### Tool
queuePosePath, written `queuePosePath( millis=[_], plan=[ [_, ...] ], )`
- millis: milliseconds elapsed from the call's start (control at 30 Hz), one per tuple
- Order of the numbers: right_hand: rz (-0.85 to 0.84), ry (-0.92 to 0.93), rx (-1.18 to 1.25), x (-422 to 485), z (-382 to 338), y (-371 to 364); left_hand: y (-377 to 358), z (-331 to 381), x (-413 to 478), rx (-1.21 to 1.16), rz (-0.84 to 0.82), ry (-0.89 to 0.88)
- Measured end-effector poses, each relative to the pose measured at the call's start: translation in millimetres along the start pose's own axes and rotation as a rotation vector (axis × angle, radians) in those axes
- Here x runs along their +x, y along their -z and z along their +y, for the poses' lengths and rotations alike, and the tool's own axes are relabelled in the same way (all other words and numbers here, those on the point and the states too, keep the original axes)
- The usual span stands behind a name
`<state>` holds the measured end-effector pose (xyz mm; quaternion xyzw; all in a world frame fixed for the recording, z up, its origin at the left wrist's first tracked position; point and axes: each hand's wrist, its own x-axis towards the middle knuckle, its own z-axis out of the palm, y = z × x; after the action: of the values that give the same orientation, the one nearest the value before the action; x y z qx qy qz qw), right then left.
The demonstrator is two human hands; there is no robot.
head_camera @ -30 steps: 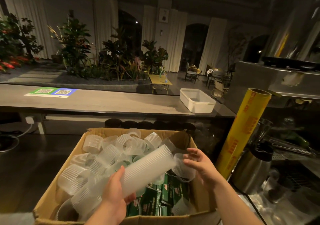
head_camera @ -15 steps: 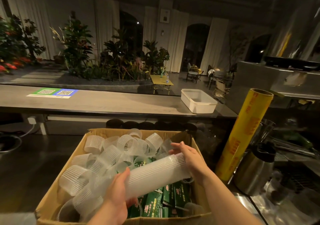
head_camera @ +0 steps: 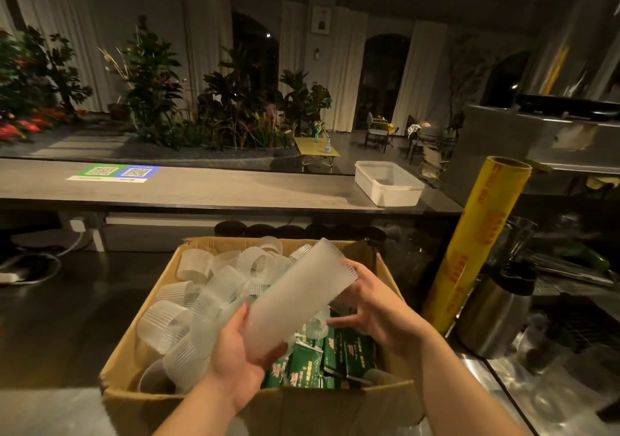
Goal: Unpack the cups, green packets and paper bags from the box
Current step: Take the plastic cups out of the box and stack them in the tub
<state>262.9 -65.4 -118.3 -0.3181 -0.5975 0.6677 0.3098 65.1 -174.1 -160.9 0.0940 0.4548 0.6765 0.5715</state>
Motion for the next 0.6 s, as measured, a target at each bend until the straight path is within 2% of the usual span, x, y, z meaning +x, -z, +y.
queuePosePath(
  millis=[67, 167, 233, 400, 600],
  plan=[
    [-0.058, 0.025, -0.076, -7, 0, -13, 1, -2, -7, -0.034, -0.006, 0.008],
    [-0.028, 0.051, -0.002, -19, -12, -33, 7, -6, -21, -0.081, -0.030, 0.046],
    [-0.065, 0.076, 0.006, -26, -18, -37, 12, -6, -31, -0.067, -0.030, 0.061],
    [-0.084, 0.130, -0.214, -56, -26, -54, 22, -3, -55, 0.531, 0.002, -0.153],
    [-0.057, 0.069, -0.315, -89, -15, -58, 23, 1, -83, 0.984, 0.010, -0.243]
  ],
)
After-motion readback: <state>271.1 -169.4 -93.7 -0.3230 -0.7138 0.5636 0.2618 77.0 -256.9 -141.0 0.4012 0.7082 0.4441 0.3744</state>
